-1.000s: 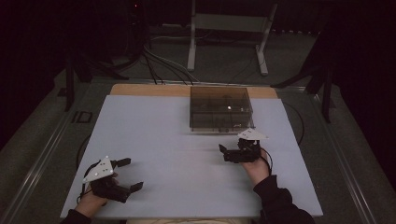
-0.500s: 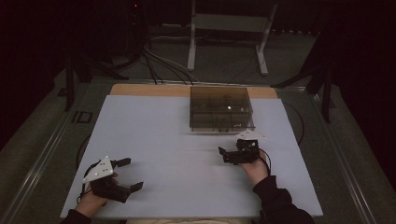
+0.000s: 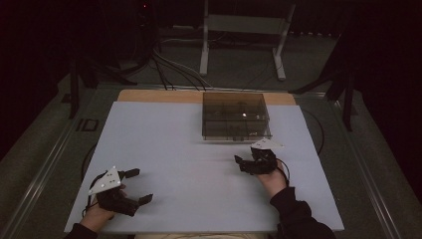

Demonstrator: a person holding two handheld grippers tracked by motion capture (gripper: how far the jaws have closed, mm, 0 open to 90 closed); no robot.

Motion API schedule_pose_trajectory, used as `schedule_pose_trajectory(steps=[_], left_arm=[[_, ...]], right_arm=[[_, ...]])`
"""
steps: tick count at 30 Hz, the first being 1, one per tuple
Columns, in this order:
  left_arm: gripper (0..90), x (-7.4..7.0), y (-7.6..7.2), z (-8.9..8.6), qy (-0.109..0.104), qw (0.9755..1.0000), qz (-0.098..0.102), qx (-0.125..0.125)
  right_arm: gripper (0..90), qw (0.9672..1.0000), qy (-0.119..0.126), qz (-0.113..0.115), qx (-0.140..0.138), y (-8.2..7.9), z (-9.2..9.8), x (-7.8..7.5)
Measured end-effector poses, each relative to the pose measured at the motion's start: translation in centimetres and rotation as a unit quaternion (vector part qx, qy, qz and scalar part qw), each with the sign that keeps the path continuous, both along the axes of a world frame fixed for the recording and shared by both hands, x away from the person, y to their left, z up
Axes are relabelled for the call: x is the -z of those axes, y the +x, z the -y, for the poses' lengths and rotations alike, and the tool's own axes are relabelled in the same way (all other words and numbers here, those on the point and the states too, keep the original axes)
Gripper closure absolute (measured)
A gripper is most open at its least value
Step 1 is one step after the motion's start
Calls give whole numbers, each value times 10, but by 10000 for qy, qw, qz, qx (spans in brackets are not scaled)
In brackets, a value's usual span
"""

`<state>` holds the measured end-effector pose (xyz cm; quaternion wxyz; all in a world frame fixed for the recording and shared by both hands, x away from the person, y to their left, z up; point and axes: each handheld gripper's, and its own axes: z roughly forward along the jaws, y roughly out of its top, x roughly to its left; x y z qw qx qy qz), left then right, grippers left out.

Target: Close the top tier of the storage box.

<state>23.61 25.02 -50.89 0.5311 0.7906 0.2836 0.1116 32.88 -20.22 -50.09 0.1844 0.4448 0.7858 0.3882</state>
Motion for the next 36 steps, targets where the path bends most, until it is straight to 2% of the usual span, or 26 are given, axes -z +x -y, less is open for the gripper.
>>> schedule_pose_trajectory(steps=[7, 16, 19, 23, 25, 33, 35, 36], left_arm=[[0, 0, 0, 0, -3, 10000, 4, -6], [0, 0, 0, 0, 4, 10000, 11, -11], [0, 0, 0, 0, 4, 10000, 10, -23], [0, 0, 0, 0, 16, 10000, 14, -11], [0, 0, 0, 0, 17, 10000, 10, -6], [0, 0, 0, 0, 18, 10000, 7, -2], [0, 0, 0, 0, 15, 10000, 6, 2], [0, 0, 0, 0, 16, 10000, 7, 2]], right_arm=[[348, 9999, 16, -34, -166, 0, -1, -1], [397, 9998, 86, 51, -188, -1, 0, -4], [496, 9998, 81, 163, -94, -1, 2, -6], [520, 9997, 62, 223, -60, -1, 2, -8], [568, 9996, 32, 263, 59, 0, 1, -10], [702, 9994, 10, 327, 73, -1, 0, -14], [784, 9991, -22, 417, 56, -2, -1, -17], [784, 9991, -22, 417, 56, -2, -1, -17]])
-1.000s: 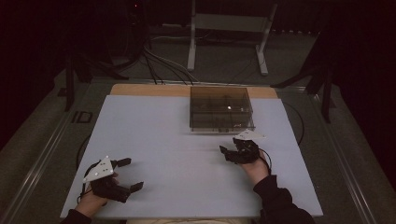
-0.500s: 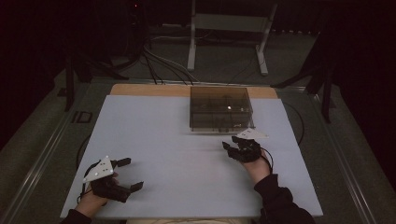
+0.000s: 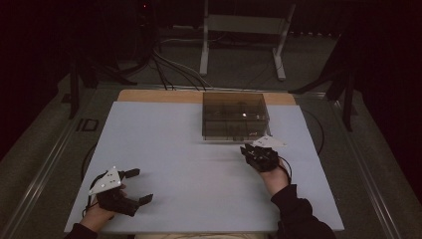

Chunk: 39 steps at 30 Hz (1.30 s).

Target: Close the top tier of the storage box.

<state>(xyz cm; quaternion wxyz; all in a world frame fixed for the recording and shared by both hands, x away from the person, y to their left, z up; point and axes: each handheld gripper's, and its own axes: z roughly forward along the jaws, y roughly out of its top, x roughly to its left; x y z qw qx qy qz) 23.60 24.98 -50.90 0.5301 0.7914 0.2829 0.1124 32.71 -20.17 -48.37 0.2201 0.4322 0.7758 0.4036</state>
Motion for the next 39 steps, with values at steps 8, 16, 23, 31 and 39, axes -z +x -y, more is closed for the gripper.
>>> schedule_pose_trajectory(steps=[8, 16, 23, 31, 39], left_arm=[[0, 0, 0, 0, -2, 10000, -12, -3], [0, 1, 0, 1, 0, 10000, -11, -3], [0, 1, 0, 1, 15, 10000, -9, 0], [0, 1, 0, 1, 13, 10000, -9, 3], [0, 1, 0, 1, 10, 10000, -6, 5]], right_arm=[[900, 9999, -54, 130, -14, 3, 0, -6], [900, 9994, -193, 264, -69, 6, -5, -8], [900, 9995, -205, 252, -45, 10, -4, -5], [900, 9994, -252, 228, 74, 14, -1, -2], [900, 9993, -291, 204, 149, 20, 1, 2]])
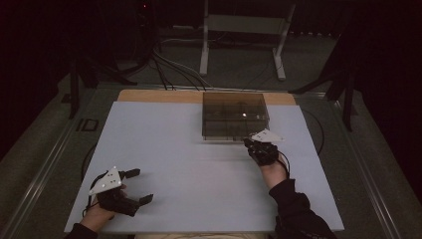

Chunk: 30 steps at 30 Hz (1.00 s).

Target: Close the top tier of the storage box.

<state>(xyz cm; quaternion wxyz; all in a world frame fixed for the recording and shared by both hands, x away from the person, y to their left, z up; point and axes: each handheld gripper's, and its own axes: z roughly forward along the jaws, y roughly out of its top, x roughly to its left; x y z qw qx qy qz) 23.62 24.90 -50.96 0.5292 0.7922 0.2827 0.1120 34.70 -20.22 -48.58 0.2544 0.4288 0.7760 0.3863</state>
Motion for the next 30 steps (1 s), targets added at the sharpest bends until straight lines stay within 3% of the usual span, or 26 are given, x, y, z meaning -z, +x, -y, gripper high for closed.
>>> schedule_pose_trajectory(steps=[30], left_arm=[[0, 0, 0, 0, -7, 10000, -9, -14]], right_arm=[[900, 10000, -54, 8, 43, 11, -1, 3]])
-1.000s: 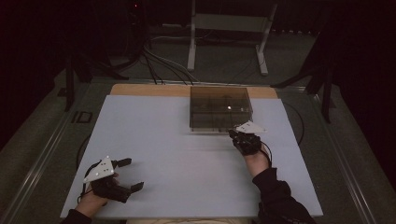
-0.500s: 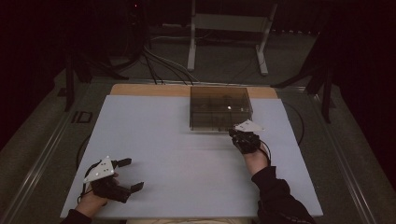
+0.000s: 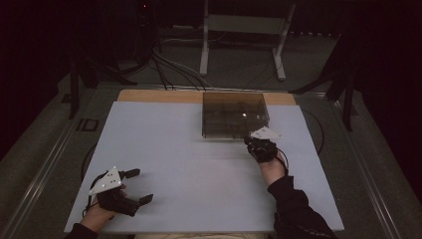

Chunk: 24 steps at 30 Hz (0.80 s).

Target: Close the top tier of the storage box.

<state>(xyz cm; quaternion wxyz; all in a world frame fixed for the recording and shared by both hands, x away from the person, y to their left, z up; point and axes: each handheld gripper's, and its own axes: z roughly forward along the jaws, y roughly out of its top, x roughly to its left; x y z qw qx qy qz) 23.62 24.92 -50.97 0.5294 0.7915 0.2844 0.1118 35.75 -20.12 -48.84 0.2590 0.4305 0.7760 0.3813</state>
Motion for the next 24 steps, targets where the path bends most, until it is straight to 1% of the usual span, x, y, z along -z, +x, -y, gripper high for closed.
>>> schedule_pose_trajectory(steps=[24], left_arm=[[0, 0, 0, 0, -5, 10000, -3, -7]], right_arm=[[900, 10000, -3, 32, 19, 7, -2, -1]])
